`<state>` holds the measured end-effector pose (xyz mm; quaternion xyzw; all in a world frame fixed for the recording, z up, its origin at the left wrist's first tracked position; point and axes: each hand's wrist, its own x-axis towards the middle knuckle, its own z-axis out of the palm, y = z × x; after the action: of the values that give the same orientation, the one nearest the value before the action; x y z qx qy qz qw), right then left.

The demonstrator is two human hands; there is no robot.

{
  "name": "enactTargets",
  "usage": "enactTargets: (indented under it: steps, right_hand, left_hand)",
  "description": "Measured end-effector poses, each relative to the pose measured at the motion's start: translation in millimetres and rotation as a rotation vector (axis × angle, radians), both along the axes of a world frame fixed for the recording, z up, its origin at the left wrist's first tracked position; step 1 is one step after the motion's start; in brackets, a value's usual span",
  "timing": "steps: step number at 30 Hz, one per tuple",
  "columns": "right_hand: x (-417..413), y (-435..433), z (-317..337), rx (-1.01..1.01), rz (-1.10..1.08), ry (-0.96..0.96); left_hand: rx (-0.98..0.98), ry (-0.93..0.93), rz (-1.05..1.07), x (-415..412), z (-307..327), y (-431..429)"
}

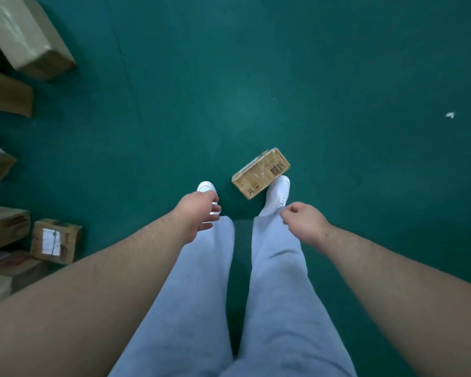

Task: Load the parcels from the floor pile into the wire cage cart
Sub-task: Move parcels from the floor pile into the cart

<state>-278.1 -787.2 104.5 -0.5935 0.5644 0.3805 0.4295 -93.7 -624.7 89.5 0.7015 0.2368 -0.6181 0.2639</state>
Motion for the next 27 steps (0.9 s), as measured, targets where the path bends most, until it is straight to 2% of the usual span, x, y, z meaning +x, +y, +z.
enactTargets:
  steps: [3, 6, 9, 13, 16, 21, 24, 27]
  right_hand:
    - [19.2, -50.4, -82.6, -0.045, 0.154, 0.017]
    - [38.1, -93.2, -170.0, -0.092, 0.213, -0.007]
    - [43.7, -119.6, -243.3, -0.062, 0.105, 0.031]
    - [39.5, -126.5, -304.8, 0.061, -0.244, 0.104]
    - [36.0, -125.3, -334.3, 0.160, -0.289, 0.058]
    - [23.5, -124.1, -342.8, 0.225, -0.392, 0.014]
    - [10.6, -126.6, -317.2, 0.301, -0.383, 0.025]
    - [2.7, -128.4, -266.4, 0.397, -0.417, 0.056]
  left_hand:
    - [0.047, 0.004, -0.015, -5.5, -77.6, -20.3]
    - [0.112, 0.049, 0.071, -20.6, -156.7, -34.9]
    - [0.182, 0.155, 0.187, -36.8, -219.1, -46.9]
    - [0.198, 0.299, 0.448, -53.6, -282.5, -63.3]
    - [0.154, 0.404, 0.617, -68.9, -320.5, -73.1]
    - [0.173, 0.288, 0.817, -80.2, -328.9, -74.6]
    - [0.176, 0.235, 0.712, -79.6, -294.4, -70.8]
    - [0.146, 0.214, 0.625, -72.4, -233.8, -71.8]
